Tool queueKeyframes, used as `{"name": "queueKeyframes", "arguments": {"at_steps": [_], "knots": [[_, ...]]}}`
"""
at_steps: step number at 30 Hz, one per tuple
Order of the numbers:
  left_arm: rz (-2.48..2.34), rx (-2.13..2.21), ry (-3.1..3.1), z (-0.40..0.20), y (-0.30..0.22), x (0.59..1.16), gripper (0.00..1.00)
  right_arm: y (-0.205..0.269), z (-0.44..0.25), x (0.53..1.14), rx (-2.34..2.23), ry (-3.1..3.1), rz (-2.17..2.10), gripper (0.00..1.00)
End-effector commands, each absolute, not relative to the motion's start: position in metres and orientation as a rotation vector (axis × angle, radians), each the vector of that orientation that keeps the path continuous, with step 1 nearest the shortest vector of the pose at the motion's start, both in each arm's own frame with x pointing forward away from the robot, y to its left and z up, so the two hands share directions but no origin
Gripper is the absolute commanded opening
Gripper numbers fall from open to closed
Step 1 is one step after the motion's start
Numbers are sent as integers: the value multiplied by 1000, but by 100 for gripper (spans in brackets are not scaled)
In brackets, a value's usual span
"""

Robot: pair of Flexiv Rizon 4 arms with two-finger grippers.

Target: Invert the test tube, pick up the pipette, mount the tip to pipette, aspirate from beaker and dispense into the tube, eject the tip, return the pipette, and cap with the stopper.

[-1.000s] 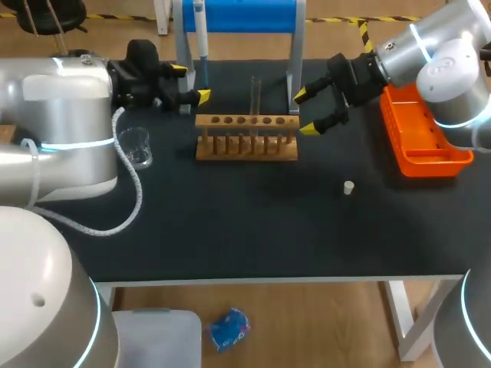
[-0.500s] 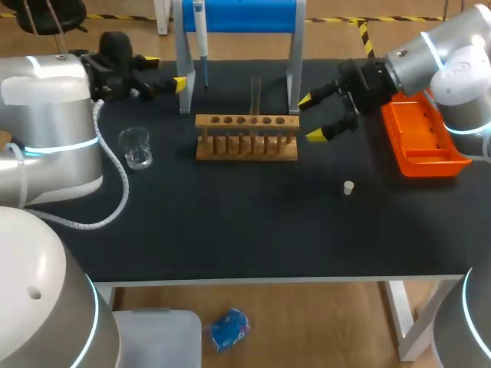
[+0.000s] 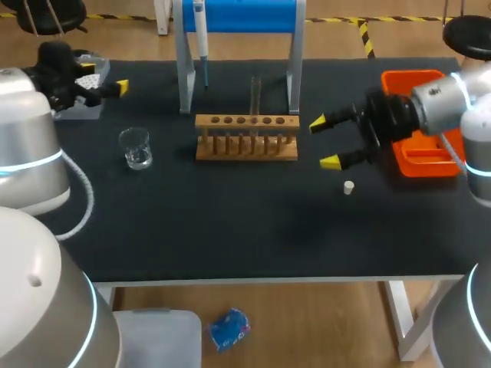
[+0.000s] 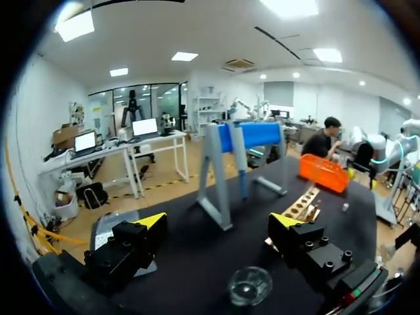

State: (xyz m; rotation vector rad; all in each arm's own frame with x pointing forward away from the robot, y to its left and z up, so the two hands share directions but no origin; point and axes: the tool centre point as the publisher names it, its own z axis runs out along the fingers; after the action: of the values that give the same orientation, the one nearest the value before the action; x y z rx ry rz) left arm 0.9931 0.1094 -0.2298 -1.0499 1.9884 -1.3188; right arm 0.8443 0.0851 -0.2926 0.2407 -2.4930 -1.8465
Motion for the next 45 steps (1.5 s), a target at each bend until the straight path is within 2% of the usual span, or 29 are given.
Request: {"name": "queueKeyframes", "arguments": {"at_steps": [1,14,26,45], "knots": [[-1311,-1055,1948,-243,123,996,100,82,-302,829,275,-2431,-1930,100],[-1201,-1092,1922,-273,164,1028,100,85,-298,820,426,-2215,-2089,100],[-1201,-1092,1922,-273,164,1028,100,85,-298,820,426,-2215,-2089,100],[-1153,-1193,1926,-319,226,1084,100,85,-298,820,426,-2215,-2089,100]]}}
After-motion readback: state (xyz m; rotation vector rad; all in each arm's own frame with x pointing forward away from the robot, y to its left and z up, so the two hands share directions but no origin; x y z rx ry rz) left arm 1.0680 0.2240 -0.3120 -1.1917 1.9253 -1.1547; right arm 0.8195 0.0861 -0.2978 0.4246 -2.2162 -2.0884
